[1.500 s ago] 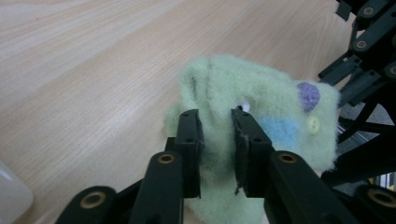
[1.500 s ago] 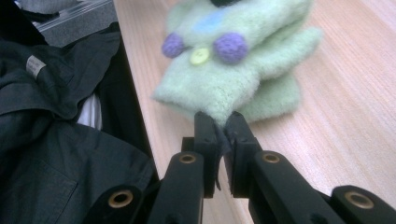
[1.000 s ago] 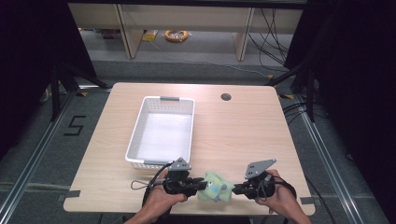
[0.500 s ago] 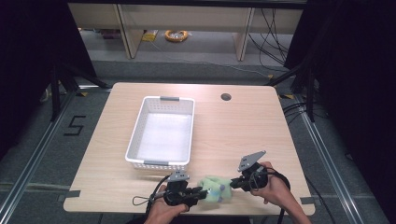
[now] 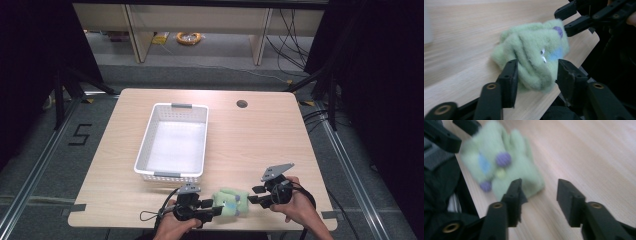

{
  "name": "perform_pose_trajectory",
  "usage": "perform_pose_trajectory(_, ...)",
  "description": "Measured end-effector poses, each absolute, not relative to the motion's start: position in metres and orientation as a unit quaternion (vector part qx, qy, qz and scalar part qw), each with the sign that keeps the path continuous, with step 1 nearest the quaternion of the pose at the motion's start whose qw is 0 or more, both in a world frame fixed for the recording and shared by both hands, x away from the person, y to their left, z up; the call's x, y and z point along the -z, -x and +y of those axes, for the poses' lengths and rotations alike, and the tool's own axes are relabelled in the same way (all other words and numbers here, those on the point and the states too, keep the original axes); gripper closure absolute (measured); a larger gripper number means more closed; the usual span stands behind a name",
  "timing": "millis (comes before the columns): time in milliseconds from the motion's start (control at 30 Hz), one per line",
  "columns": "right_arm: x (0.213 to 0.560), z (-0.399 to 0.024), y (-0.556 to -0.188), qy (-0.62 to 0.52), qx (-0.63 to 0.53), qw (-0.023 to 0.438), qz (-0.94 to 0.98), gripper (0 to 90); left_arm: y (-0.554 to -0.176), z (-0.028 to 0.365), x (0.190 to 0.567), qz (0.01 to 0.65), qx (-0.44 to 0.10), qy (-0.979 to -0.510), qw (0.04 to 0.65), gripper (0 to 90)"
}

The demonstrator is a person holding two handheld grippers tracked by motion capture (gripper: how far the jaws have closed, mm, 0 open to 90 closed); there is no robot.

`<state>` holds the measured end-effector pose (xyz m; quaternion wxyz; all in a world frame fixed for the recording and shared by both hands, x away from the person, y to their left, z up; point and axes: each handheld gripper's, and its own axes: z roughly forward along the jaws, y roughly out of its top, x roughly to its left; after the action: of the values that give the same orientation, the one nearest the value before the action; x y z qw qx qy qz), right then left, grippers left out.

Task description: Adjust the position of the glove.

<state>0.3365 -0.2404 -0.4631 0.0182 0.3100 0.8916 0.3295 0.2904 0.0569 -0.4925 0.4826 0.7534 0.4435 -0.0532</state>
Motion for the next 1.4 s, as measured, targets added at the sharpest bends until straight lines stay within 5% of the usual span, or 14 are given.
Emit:
perform_pose_trajectory(267, 0.466, -0.241, -0.325, -0.379, -0.392, 0.008, 0.838, 40.3, -0.301, 0.071, 0.492, 0.475, 0.038, -0.737, 0.479, 42.2)
perform_pose_trajectory(633, 0.482, -0.232, -0.325, -0.379, -0.369, 0.006, 0.848, 42.6, -0.314, 0.054, 0.504, 0.481, 0.063, -0.750, 0.450, 38.8)
perform_pose_trajectory(1400, 0.507, -0.232, -0.333, -0.393, -0.388, -0.058, 0.831, 53.4, -0.318, 0.042, 0.514, 0.443, 0.083, -0.784, 0.426, 57.2)
